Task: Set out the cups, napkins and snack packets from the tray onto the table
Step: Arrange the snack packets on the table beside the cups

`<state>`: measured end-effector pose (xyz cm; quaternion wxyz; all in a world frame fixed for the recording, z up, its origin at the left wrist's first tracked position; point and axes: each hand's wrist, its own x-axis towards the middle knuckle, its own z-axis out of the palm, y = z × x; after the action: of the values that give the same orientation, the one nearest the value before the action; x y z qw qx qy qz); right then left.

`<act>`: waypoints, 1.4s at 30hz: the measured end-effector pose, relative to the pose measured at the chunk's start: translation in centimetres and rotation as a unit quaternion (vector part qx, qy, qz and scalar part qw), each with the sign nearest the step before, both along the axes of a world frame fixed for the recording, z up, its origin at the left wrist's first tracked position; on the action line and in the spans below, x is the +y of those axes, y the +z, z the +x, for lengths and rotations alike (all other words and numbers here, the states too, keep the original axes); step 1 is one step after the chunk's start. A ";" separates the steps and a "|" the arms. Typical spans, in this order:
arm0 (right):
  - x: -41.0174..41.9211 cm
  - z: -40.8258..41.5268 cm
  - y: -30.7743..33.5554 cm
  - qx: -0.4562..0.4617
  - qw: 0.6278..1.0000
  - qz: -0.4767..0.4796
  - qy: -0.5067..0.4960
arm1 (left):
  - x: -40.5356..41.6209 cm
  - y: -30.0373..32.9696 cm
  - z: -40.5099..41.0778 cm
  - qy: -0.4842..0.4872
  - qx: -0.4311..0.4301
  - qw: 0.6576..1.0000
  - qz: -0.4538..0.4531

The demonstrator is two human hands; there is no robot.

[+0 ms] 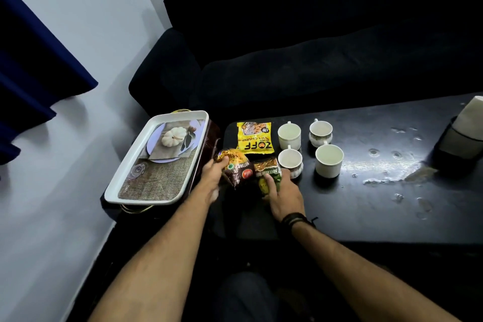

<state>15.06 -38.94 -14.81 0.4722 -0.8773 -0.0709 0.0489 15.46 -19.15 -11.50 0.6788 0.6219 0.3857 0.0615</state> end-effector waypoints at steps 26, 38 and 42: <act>4.1 0.3 -3.7 -0.160 0.922 -0.296 0.193 | -2.6 -7.1 -4.2 -0.203 0.109 0.781 0.581; 3.7 0.5 -5.3 -0.159 0.940 -0.277 0.123 | -2.9 -9.1 -4.0 -0.181 0.061 0.757 0.625; 3.8 0.3 -5.4 -0.168 0.943 -0.263 0.112 | -2.8 -9.0 -3.6 -0.179 0.065 0.760 0.622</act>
<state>15.41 -35.19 -20.22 0.1970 -0.9523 -0.2312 -0.0300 11.91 -21.91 -20.49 0.1151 0.9674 0.1878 0.1251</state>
